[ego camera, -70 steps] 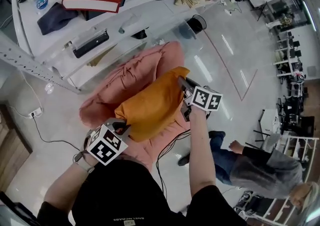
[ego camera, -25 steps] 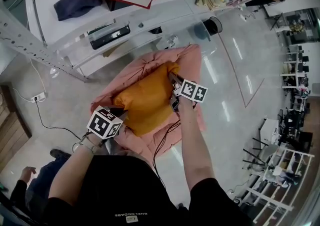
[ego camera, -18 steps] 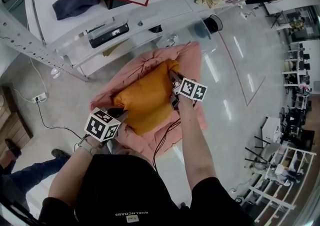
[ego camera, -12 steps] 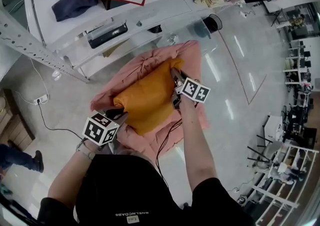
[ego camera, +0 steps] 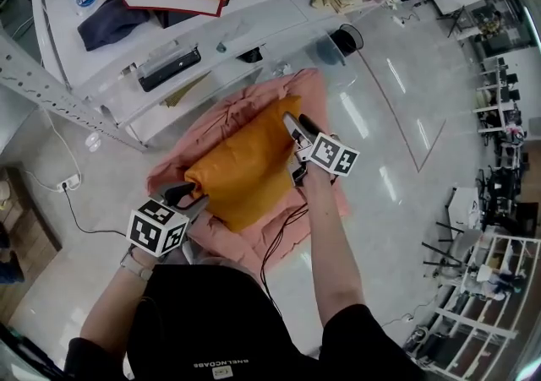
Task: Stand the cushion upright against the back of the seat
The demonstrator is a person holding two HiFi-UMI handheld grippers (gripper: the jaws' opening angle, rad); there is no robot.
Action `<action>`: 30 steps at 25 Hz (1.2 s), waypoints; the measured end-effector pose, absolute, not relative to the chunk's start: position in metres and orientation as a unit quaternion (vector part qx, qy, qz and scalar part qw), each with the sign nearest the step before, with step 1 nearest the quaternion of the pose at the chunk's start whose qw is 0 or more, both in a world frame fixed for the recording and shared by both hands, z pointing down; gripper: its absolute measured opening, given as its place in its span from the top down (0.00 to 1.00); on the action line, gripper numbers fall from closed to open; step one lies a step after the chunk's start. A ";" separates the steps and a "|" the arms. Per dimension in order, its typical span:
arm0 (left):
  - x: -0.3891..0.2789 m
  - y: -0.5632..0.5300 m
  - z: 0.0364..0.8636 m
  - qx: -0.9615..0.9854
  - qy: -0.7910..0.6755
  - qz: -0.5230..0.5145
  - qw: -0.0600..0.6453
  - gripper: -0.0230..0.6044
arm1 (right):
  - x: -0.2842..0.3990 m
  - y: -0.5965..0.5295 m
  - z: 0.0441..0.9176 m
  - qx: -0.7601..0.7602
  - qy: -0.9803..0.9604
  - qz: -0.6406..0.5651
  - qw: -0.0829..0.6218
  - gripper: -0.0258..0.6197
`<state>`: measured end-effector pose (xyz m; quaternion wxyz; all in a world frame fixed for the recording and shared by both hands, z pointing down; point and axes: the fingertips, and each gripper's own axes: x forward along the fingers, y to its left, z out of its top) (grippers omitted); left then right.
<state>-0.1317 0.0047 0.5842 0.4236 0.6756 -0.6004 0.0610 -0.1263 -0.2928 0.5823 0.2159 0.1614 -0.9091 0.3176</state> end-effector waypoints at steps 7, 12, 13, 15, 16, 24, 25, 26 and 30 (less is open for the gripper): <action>-0.137 -0.001 0.564 0.688 -0.603 0.077 0.397 0.62 | -0.110 -0.287 0.535 0.166 -0.923 0.303 0.171 0.50; -0.141 -0.018 0.546 0.703 -0.602 0.077 0.371 0.62 | -0.089 -0.277 0.507 0.182 -0.924 0.308 0.133 0.52; -0.140 -0.023 0.541 0.708 -0.598 0.076 0.367 0.62 | -0.084 -0.274 0.502 0.183 -0.924 0.312 0.125 0.53; -0.135 -0.032 0.532 0.720 -0.590 0.079 0.357 0.62 | -0.073 -0.267 0.491 0.184 -0.925 0.315 0.110 0.56; -0.132 -0.037 0.528 0.727 -0.585 0.082 0.351 0.62 | -0.067 -0.263 0.486 0.185 -0.925 0.315 0.103 0.59; -0.095 -0.081 0.497 0.783 -0.533 0.080 0.311 0.79 | -0.009 -0.239 0.443 0.212 -0.929 0.300 0.050 0.74; -0.089 -0.086 0.493 0.790 -0.525 0.079 0.306 0.81 | 0.000 -0.236 0.437 0.219 -0.928 0.297 0.043 0.77; -0.083 -0.092 0.488 0.797 -0.518 0.078 0.300 0.82 | 0.008 -0.233 0.432 0.226 -0.928 0.295 0.036 0.78; -0.059 -0.108 0.478 0.821 -0.492 0.101 0.271 0.88 | 0.044 -0.221 0.416 0.253 -0.926 0.279 0.017 0.81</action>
